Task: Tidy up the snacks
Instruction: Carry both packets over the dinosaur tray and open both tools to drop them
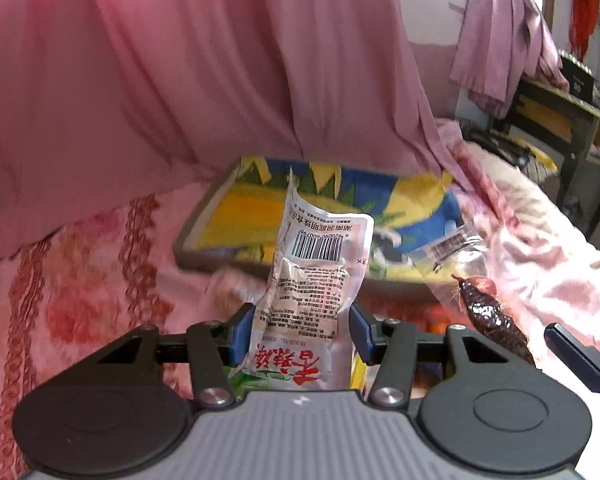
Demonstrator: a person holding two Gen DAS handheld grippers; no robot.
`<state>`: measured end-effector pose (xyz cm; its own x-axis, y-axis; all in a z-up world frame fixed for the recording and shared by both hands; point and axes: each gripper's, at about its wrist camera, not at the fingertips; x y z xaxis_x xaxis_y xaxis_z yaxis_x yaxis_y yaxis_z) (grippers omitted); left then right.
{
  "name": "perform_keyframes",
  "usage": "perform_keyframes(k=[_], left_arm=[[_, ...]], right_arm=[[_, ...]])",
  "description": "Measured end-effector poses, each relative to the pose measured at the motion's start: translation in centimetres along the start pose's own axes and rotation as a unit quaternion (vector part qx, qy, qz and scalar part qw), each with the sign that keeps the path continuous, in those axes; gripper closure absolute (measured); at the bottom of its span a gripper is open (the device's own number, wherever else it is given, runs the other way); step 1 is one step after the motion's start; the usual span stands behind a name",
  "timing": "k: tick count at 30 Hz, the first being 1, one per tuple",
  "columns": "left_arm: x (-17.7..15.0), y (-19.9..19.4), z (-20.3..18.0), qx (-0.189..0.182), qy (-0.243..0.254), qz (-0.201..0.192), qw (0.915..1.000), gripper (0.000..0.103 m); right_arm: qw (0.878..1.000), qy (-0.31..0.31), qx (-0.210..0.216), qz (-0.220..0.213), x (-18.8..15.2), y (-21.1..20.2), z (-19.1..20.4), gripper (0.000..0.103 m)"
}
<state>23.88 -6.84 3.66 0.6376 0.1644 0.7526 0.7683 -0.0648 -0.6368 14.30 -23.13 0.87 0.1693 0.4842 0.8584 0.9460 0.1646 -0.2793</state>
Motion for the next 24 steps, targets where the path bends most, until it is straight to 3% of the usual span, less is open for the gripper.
perform_keyframes(k=[10,16,24], left_arm=[[5.4,6.0,-2.8,-0.017,-0.017,-0.029,0.9993,0.048],[7.2,11.1,-3.7,-0.053,-0.061,-0.008,0.9967,0.048],[6.9,16.6,-5.8,-0.053,-0.057,0.03,0.9965,0.048]], right_arm=[[0.99,0.131,-0.041,0.02,-0.4,10.0,-6.8,0.057],[0.978,0.197,-0.034,0.06,-1.7,15.0,-9.1,0.057],[0.967,0.231,-0.019,0.105,-3.8,18.3,-10.3,0.057]])
Point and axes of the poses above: each gripper's, at about its wrist camera, not at the fingertips, and y roughly the way its jaws point, z to its left, x to its top, and after that the axes turned 6 degrees about -y, right-handed
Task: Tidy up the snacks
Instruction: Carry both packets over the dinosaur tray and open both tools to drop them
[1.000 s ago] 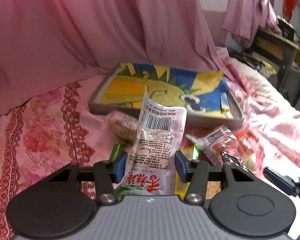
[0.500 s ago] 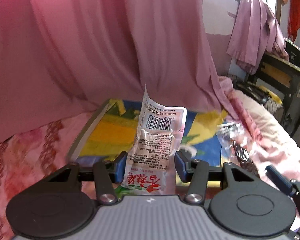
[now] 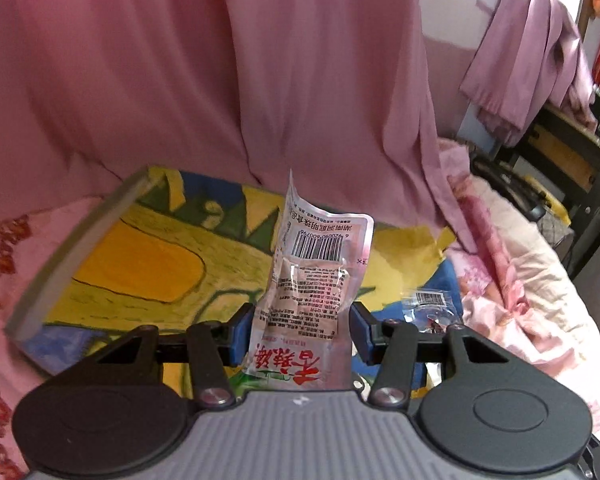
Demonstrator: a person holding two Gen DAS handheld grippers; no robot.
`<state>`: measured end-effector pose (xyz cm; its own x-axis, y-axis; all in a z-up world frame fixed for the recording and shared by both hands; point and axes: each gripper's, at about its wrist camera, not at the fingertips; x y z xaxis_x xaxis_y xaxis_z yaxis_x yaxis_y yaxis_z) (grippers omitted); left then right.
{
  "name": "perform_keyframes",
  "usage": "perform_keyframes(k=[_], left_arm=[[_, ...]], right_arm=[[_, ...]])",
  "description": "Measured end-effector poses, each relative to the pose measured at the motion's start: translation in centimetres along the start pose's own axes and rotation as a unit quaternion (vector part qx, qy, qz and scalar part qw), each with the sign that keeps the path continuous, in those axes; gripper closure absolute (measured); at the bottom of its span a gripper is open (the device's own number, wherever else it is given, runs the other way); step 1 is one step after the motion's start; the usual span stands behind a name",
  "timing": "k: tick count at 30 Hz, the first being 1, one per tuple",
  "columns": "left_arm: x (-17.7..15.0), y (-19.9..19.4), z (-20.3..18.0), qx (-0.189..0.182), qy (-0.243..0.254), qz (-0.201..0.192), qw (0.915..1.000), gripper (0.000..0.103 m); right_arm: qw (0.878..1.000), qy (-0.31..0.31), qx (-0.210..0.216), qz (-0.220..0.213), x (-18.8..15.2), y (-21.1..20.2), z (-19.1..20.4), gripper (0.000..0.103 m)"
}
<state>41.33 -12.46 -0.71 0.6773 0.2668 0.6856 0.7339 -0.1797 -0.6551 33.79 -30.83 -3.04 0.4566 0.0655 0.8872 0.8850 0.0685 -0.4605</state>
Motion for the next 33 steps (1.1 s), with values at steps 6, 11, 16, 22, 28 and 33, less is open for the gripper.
perform_keyframes(k=[6,11,16,22,28,33], left_arm=[[-1.2,2.2,0.3,0.003,-0.019,0.03,0.9994,0.048],[-1.6,2.8,0.4,0.008,-0.024,0.034,0.9991,0.048],[-1.5,2.5,0.4,0.009,-0.031,0.028,0.9991,0.045],[-1.3,0.8,0.8,-0.001,-0.041,0.01,0.9991,0.021],[-0.9,-2.9,1.1,-0.015,-0.047,-0.022,0.9985,0.004],[-1.7,-7.2,1.4,-0.017,-0.045,-0.055,0.9973,0.001]], right_arm=[[1.0,0.008,0.007,0.013,-0.7,0.6,-0.4,0.056],[1.0,0.011,0.019,0.018,-0.8,0.9,-0.3,0.055],[1.0,0.014,0.023,0.017,-0.7,0.8,-0.3,0.051],[1.0,0.013,0.015,-0.007,-0.2,-0.3,-0.3,0.027],[0.998,0.03,0.003,-0.053,0.4,-3.5,-0.8,0.012],[0.995,0.041,-0.009,-0.095,0.7,-7.5,-1.0,0.001]])
Point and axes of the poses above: each gripper's, at about its wrist camera, not at the fingertips, and y roughly the way its jaws point, z to its left, x to its top, and after that the axes turned 6 degrees about -y, right-handed
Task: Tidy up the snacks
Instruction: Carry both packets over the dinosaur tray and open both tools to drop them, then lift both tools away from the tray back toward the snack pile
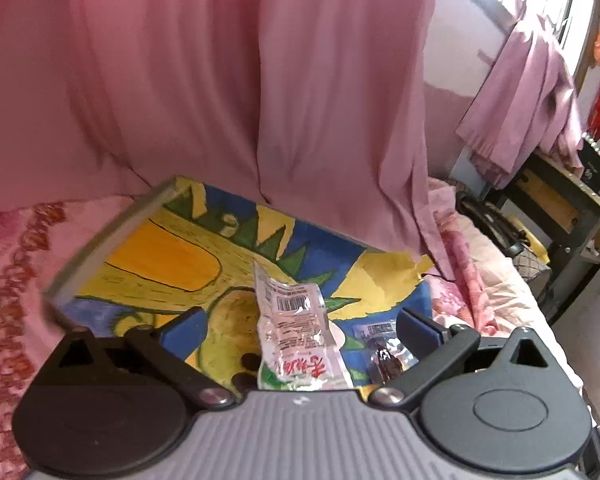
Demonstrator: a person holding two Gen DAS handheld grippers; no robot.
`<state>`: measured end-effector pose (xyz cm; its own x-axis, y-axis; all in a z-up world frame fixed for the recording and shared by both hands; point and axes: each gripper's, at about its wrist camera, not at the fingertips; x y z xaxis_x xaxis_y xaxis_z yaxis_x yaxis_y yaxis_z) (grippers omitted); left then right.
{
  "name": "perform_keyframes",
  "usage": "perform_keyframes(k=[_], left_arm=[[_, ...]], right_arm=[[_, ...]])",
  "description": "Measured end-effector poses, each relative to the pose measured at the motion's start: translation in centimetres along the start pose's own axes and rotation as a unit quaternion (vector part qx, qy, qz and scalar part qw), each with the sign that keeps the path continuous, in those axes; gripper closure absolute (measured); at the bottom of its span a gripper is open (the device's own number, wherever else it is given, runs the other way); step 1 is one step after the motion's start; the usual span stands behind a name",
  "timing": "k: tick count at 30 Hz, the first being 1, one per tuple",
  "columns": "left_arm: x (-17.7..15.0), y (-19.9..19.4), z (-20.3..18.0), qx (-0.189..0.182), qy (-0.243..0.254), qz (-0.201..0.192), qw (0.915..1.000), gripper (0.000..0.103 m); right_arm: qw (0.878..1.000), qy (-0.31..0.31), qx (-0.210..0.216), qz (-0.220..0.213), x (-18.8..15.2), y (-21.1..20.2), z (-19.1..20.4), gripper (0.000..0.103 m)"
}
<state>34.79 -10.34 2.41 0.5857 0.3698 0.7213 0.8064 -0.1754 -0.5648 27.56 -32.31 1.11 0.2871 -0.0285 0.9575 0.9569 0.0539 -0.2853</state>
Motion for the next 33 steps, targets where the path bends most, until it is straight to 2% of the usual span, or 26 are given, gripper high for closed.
perform_keyframes(k=[10,15,18,21,26,33], left_arm=[[-2.4,-8.6,0.6,0.005,0.036,-0.049,0.9982,0.001],[-3.8,-13.0,0.6,-0.006,0.07,-0.096,0.9928,0.001],[-4.5,-15.0,0.6,-0.012,0.088,-0.105,0.9905,0.001],[-5.4,-16.6,1.0,-0.015,0.106,-0.105,0.9887,0.001],[-6.9,-18.0,2.3,-0.012,0.124,-0.083,0.9886,0.001],[-8.7,-18.7,4.9,-0.006,0.141,-0.047,0.9889,0.001]], right_arm=[[0.999,-0.038,-0.019,-0.016,0.1,-7.8,0.8,0.001],[0.999,-0.034,-0.023,-0.033,-0.2,-12.0,1.6,0.001],[0.998,-0.034,-0.024,-0.045,-0.4,-14.4,2.1,0.001],[0.998,-0.028,-0.025,-0.047,-0.7,-16.2,2.4,0.001],[0.999,-0.013,-0.023,-0.023,-1.5,-18.8,3.3,0.001],[0.999,-0.015,-0.019,0.033,-3.3,-21.0,6.0,0.001]])
Point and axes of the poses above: each gripper's, at about its wrist camera, not at the fingertips, and y roughly the way its jaws point, z to its left, x to its top, and after that the axes turned 6 degrees about -y, right-handed
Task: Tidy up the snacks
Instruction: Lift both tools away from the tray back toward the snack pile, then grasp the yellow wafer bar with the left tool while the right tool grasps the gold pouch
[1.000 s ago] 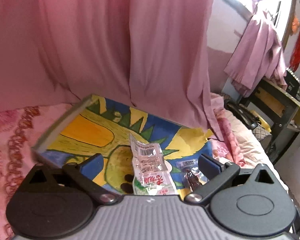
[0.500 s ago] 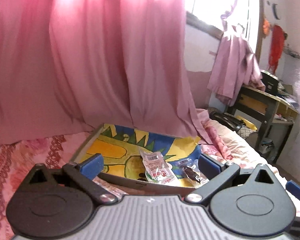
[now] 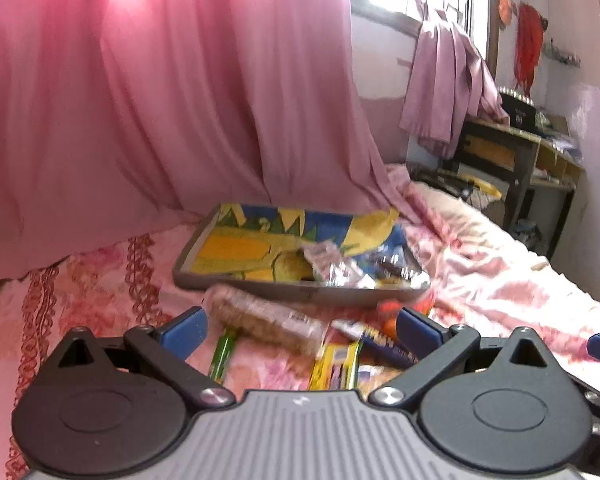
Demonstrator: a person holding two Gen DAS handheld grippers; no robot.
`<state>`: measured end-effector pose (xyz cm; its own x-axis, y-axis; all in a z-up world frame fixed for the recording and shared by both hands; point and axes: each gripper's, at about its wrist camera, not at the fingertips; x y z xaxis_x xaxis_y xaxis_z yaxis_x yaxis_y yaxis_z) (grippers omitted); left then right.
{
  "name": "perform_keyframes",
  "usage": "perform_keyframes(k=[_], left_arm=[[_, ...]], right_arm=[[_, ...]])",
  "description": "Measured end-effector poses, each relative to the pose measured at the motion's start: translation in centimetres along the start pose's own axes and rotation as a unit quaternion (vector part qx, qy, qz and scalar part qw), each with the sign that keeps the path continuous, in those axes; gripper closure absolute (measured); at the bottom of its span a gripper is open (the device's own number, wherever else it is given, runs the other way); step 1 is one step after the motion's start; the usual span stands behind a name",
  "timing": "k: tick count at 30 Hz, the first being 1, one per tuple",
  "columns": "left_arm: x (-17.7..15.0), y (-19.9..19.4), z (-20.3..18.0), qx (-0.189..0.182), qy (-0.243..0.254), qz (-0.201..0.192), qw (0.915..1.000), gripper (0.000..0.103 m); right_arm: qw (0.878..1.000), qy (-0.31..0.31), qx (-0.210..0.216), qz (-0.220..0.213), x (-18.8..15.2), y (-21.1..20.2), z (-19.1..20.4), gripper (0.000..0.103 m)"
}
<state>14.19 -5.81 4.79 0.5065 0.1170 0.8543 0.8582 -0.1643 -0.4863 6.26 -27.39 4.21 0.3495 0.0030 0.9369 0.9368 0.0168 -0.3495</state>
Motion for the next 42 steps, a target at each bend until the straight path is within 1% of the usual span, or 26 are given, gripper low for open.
perform_keyframes(k=[3,9,13,19,23,28,31,35,38,40,42], left_arm=[[-0.9,0.2,0.7,0.0,0.008,0.019,0.9998,0.001],[-2.5,0.9,1.8,-0.005,0.028,0.058,0.9979,0.001],[-3.5,1.5,2.5,-0.01,0.038,0.085,0.9956,0.001],[-4.0,3.0,3.2,-0.019,0.049,0.117,0.9917,0.001],[-3.7,4.3,2.8,-0.022,0.073,0.134,0.988,0.001],[-3.8,5.9,1.9,-0.026,0.114,0.152,0.9815,0.001],[-3.8,6.9,1.6,-0.031,0.123,0.159,0.9791,0.001],[-3.4,8.4,1.4,-0.034,0.115,0.169,0.9783,0.001],[-3.0,9.8,1.4,-0.04,0.087,0.18,0.979,0.001],[-2.7,10.7,1.5,-0.048,0.063,0.188,0.9789,0.001],[-2.6,11.6,1.4,-0.054,0.049,0.195,0.9782,0.001]], right_arm=[[1.0,-0.009,0.002,0.029,-0.9,-0.2,1.2,0.001],[0.997,-0.025,0.012,0.074,-2.2,0.8,2.9,0.001],[0.994,-0.029,0.013,0.107,-2.8,1.8,3.3,0.001],[0.988,-0.023,0.012,0.152,-3.6,3.4,3.4,0.001],[0.985,-0.03,0.014,0.17,-4.1,4.3,3.8,0.001],[0.983,-0.037,0.016,0.181,-4.4,5.3,4.3,0.001],[0.982,-0.037,0.014,0.184,-4.3,6.1,4.4,0.001],[0.983,-0.028,0.002,0.179,-4.1,7.5,4.5,0.001],[0.983,-0.019,-0.005,0.182,-4.4,8.7,4.5,0.001],[0.982,-0.011,-0.002,0.187,-4.6,9.4,4.6,0.001],[0.982,-0.003,0.002,0.19,-4.8,10.0,4.7,0.001]])
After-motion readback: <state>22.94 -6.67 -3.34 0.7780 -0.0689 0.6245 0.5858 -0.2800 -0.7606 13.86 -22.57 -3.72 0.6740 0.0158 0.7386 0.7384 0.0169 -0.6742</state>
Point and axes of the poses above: each gripper's, at about its wrist camera, not at the fingertips, and y roughly the way its jaws point, z to its left, x to its top, and after that the axes turned 6 degrees about -y, right-handed
